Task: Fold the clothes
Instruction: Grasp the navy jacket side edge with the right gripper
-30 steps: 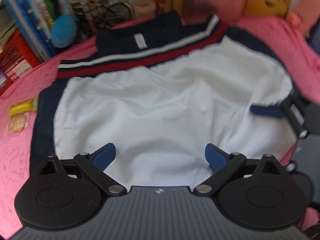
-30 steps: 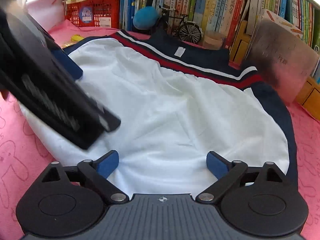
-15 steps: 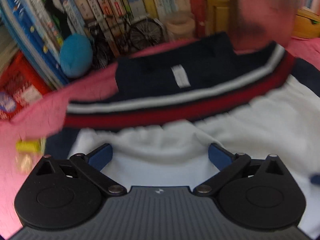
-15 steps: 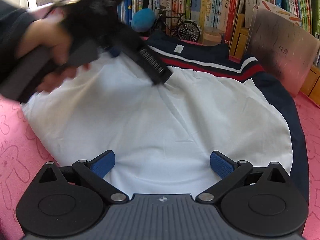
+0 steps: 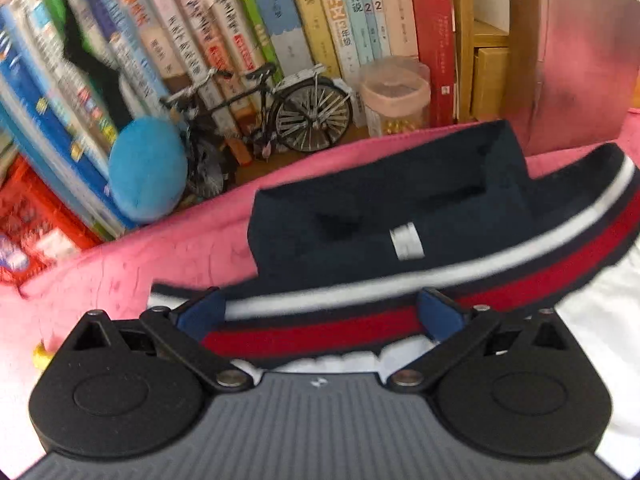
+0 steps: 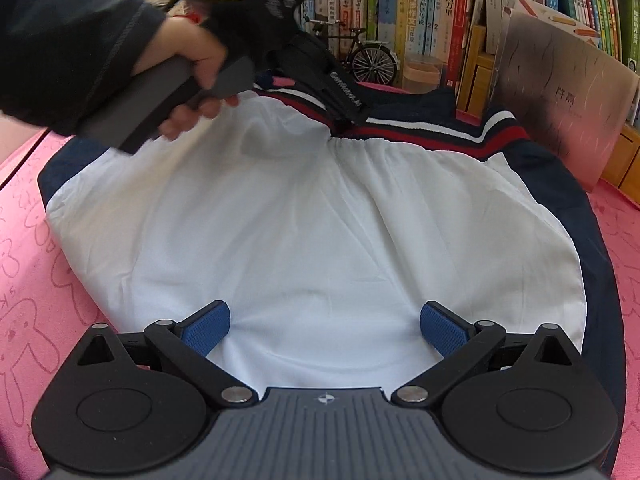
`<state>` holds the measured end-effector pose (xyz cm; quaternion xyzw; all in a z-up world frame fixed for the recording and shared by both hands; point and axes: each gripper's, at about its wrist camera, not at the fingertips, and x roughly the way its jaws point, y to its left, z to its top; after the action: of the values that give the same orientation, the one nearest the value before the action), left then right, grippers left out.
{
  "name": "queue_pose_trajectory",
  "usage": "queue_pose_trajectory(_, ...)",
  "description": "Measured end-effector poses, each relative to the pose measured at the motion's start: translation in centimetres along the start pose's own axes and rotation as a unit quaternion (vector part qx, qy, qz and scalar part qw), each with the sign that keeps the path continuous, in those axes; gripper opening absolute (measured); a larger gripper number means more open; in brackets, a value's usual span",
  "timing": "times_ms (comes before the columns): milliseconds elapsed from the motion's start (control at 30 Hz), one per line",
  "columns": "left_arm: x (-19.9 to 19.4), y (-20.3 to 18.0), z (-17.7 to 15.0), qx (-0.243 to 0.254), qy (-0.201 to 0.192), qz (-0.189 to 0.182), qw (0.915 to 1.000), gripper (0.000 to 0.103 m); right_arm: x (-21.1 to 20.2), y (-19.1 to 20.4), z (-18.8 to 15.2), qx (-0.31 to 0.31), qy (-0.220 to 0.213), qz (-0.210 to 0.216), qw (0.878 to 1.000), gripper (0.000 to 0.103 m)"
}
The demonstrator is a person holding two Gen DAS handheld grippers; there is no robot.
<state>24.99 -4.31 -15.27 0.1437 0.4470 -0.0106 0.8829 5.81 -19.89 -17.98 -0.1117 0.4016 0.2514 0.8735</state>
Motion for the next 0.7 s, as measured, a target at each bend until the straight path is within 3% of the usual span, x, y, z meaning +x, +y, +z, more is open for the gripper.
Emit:
queue_pose_trajectory(200, -1.4, 0.0, 1.5, 0.021, -0.009, 0.016, 0.9996, 0.101, -0.3, -0.1, 0.2, -0.003, 0.0, 0.006, 1.0, 0.103)
queue_pose_trajectory(300, -4.6, 0.5, 1.5, 0.022, -0.035, 0.011, 0.9991, 0.101, -2.0, -0.6, 0.8, 0.012, -0.013, -0.008, 1.0, 0.091)
queue_pose_trajectory(433, -9.4, 0.9, -0.4, 0.029, -0.052, 0.009, 0.9982, 0.102, -6.0, -2.2, 0.6, 0.051, -0.042, -0.033, 0.997, 0.091)
queue_pose_trajectory(500, -11.7, 0.8, -2.3, 0.033, -0.052, 0.006, 0.9981, 0.102, -8.2, -3.8, -0.4, 0.099, -0.038, -0.041, 0.994, 0.091)
queue_pose_trajectory(600, -14.5, 0.3, -5.9, 0.029, -0.031, -0.002, 0.9991, 0.102, -11.2, -7.2, -2.6, 0.21, -0.029, -0.039, 0.977, 0.09)
queue_pose_trajectory(667, -15.3, -0.1, -8.1, 0.018, -0.001, -0.011, 0.9998, 0.102, -12.5, -10.0, -4.5, 0.308, -0.021, -0.025, 0.951, 0.086)
queue_pose_trajectory(700, -15.5, -0.5, -9.1, 0.016, 0.013, -0.013, 0.9997, 0.102, -12.9, -11.4, -5.6, 0.362, -0.019, -0.011, 0.932, 0.083)
